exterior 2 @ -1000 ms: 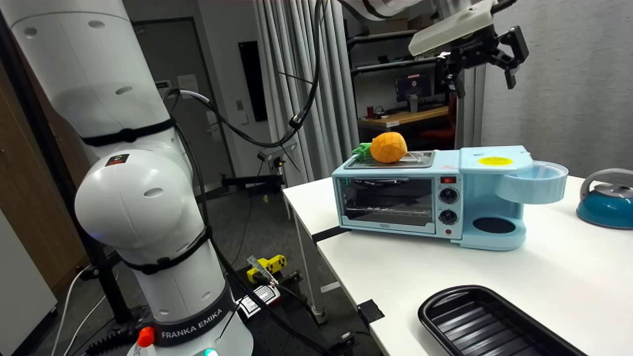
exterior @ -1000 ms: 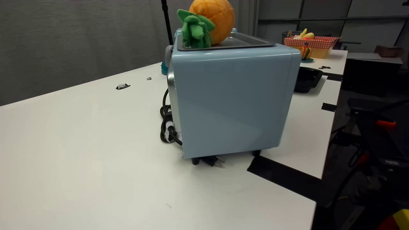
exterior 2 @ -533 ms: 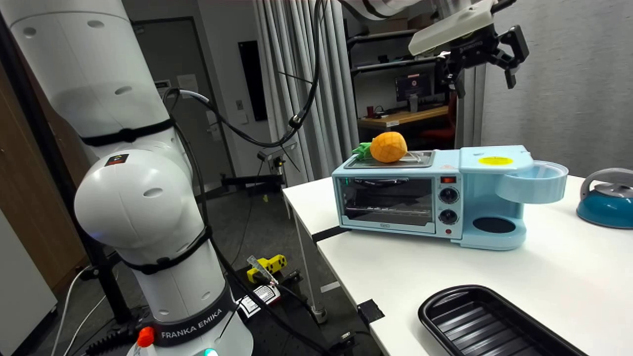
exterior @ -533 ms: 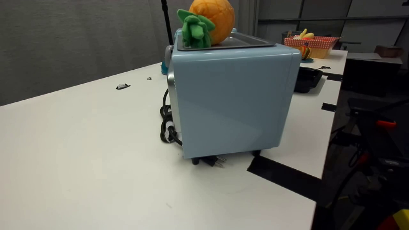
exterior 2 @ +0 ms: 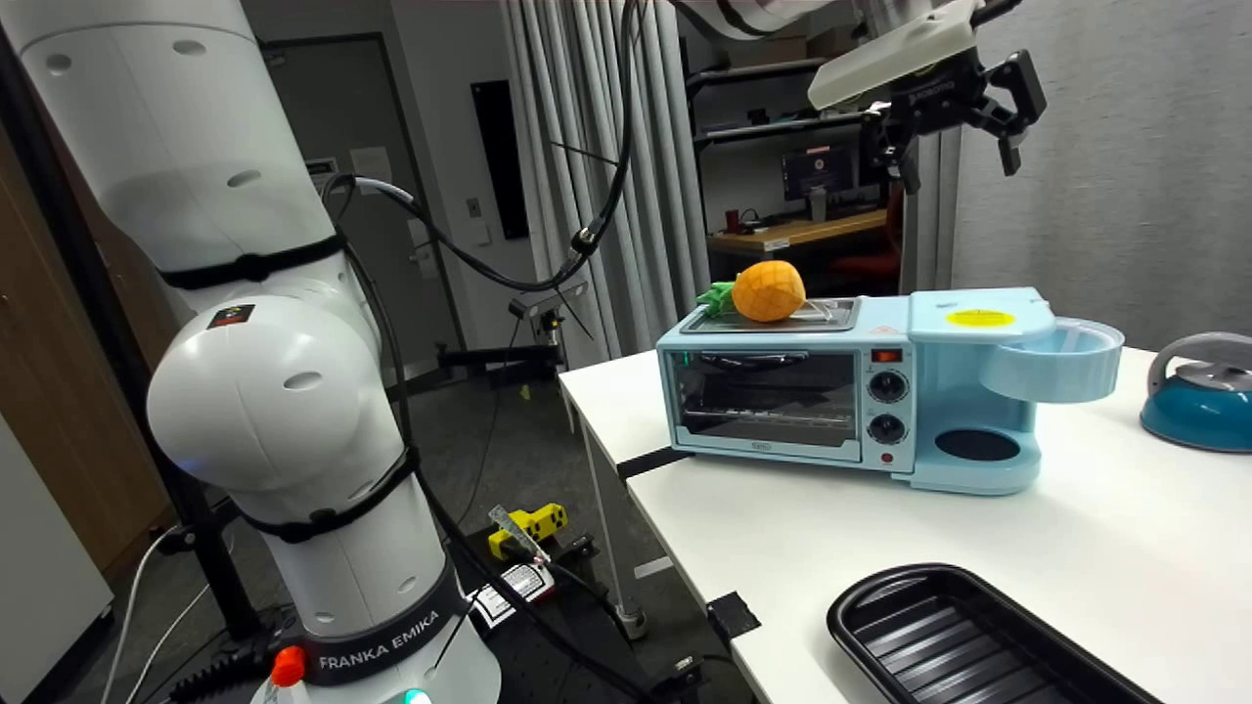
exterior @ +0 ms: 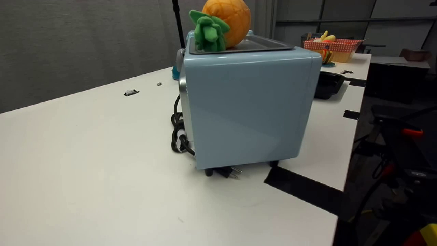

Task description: Press the button on top of the breakfast maker

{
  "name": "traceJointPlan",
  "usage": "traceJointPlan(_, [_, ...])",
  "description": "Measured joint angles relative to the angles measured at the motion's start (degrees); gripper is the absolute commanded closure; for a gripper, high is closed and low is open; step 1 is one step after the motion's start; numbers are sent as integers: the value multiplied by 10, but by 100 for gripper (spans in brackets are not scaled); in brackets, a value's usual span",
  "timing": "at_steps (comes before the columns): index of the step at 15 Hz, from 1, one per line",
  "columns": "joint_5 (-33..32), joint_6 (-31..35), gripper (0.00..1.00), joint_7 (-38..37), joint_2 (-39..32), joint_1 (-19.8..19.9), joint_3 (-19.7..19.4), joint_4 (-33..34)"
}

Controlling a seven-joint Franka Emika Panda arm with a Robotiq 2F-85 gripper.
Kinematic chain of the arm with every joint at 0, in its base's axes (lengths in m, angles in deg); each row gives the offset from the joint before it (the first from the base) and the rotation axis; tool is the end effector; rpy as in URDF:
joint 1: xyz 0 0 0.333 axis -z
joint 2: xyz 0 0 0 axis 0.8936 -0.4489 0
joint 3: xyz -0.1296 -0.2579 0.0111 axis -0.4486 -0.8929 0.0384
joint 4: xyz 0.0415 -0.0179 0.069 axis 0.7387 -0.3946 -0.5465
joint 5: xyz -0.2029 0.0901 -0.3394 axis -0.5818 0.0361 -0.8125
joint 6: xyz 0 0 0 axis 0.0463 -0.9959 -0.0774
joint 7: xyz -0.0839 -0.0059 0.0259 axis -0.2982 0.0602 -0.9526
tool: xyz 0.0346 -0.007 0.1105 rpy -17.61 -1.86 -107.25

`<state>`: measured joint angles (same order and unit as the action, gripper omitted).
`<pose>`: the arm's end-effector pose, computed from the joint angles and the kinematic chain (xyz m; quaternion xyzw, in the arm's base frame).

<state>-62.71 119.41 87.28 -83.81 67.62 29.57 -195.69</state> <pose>0.5825 -0.0813 0.4781 0.9729 0.0907 0.2066 0.0507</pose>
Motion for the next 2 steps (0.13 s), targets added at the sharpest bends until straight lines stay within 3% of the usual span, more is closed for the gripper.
traceJointPlan(2, [0,0,0,0,0,0,0,0])
